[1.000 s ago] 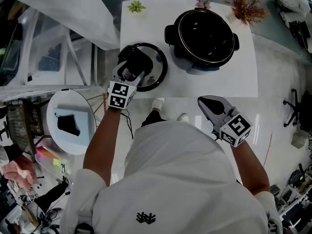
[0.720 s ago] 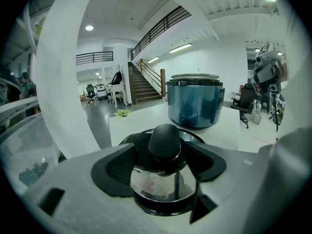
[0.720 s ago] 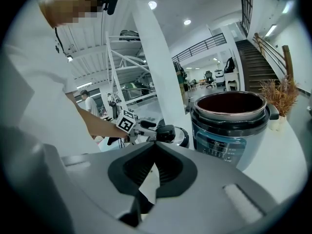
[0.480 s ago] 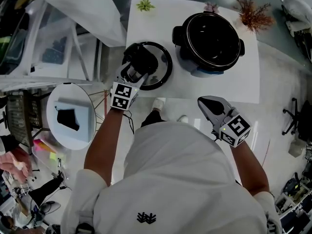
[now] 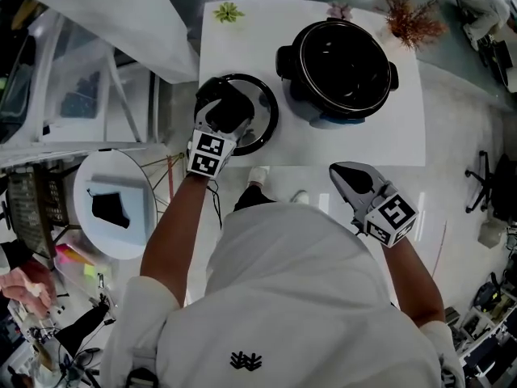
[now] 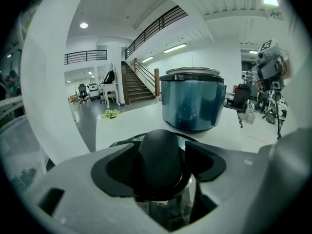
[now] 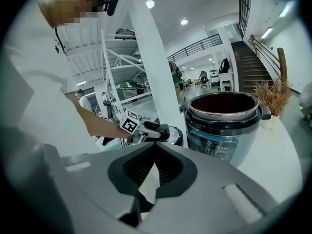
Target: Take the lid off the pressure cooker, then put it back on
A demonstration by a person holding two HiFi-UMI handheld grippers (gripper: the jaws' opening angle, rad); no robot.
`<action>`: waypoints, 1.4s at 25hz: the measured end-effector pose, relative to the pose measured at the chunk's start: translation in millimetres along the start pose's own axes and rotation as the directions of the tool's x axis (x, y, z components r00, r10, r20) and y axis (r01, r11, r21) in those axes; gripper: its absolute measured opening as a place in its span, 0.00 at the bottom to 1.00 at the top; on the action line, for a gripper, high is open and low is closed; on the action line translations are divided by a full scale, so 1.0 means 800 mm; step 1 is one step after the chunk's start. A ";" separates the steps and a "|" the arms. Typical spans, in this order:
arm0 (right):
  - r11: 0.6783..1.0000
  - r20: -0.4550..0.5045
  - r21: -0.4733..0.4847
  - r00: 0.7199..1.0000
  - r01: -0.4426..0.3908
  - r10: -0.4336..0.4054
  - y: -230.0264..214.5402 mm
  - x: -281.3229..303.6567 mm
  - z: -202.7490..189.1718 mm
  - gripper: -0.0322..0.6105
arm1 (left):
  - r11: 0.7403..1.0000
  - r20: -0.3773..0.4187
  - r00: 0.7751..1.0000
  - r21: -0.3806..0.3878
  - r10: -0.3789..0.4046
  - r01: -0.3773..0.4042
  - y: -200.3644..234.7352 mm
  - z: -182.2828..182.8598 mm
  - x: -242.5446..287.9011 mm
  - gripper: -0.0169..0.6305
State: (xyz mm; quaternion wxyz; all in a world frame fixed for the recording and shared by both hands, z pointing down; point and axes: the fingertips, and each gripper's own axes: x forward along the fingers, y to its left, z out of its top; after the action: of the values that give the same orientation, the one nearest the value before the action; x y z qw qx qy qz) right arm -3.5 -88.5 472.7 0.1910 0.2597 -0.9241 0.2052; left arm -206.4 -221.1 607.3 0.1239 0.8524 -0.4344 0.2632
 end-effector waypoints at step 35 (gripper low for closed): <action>0.998 -0.007 0.023 0.998 0.056 -0.056 -0.003 -0.005 -0.005 0.07 | 0.999 -0.032 0.999 0.045 -0.025 0.026 0.000 -0.002 0.026 0.47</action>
State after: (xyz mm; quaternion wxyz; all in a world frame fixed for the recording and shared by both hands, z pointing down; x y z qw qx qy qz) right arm 1.9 -86.7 474.6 0.1965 0.2870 -0.9135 0.2111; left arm -196.9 -234.3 620.4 0.1146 0.8562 -0.4154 0.2850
